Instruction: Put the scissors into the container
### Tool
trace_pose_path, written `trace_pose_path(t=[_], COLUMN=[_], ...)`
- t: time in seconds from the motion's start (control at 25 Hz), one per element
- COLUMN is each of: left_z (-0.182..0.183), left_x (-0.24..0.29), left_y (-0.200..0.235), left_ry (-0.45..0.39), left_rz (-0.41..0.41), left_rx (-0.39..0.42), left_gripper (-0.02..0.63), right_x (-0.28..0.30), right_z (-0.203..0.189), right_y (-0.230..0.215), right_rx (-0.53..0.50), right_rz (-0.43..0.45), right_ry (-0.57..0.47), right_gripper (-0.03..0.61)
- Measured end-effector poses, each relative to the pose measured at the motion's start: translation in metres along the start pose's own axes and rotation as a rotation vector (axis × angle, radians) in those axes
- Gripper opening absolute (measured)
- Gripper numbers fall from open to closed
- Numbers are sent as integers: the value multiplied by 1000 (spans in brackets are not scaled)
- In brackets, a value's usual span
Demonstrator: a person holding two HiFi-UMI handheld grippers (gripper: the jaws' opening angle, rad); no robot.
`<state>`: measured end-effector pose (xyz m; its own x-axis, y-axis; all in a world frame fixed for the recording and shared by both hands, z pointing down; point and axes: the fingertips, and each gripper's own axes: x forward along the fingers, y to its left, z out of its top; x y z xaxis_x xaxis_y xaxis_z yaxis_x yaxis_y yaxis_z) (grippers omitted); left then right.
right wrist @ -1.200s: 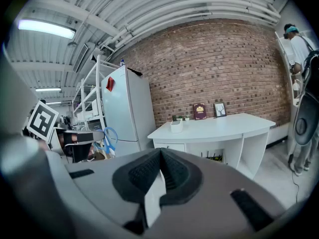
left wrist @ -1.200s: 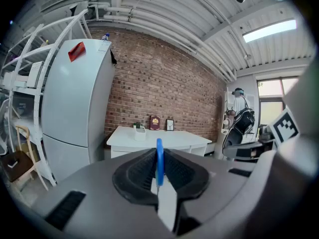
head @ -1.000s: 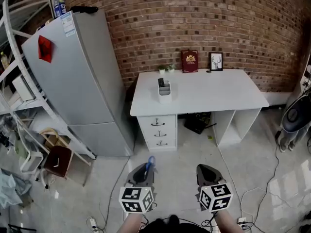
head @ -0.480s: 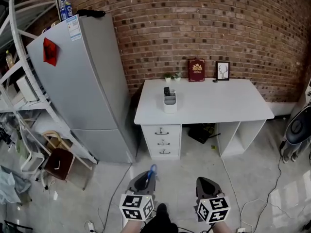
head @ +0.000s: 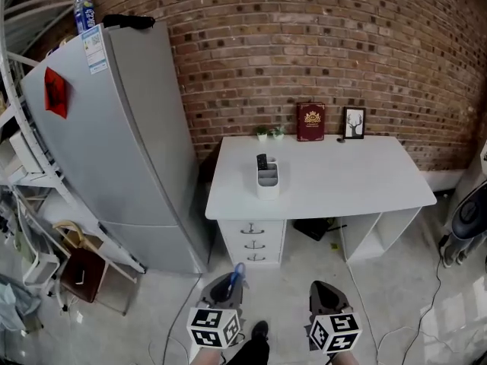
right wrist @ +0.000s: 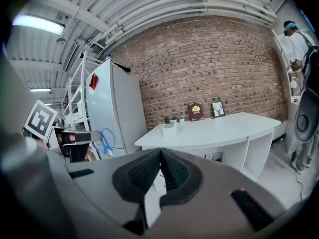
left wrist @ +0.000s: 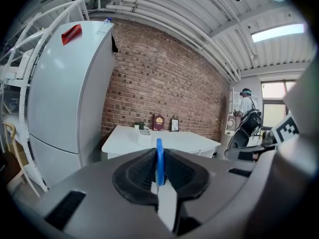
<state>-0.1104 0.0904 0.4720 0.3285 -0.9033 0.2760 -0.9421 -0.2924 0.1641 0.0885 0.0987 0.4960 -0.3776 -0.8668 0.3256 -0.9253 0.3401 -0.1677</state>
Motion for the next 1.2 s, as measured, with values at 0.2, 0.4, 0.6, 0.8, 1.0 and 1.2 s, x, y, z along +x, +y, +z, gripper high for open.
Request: trace_pose_path(t=[0.2,0.4,0.6,0.8,1.0,1.2], left_z=[32,58,77,86,98,108], left_x=[53,101,137,165,188,210], left_y=[41,74,94,103,112,122], left_ry=[-14,-26,-28,-25,-34,-42], left_rz=[-5,-19,-55,-75,-81,-77], left_rx=[-4,-12,-6,-5,-3,-12], left_gripper=[41,41,41,41,41,41], right_x=[67,121,153,180,205,230], right_z=[33,54,72,75,86,92], right_y=[-1,1,-5,-7,-13,-20], right_rx=[-6,-11,-7,15,2,-3], right_rz=[-8,-9,-45,-47,-54,-42], right_ry=[0,11,2,22,27,36], right_gripper=[0,0,0,0,0,0])
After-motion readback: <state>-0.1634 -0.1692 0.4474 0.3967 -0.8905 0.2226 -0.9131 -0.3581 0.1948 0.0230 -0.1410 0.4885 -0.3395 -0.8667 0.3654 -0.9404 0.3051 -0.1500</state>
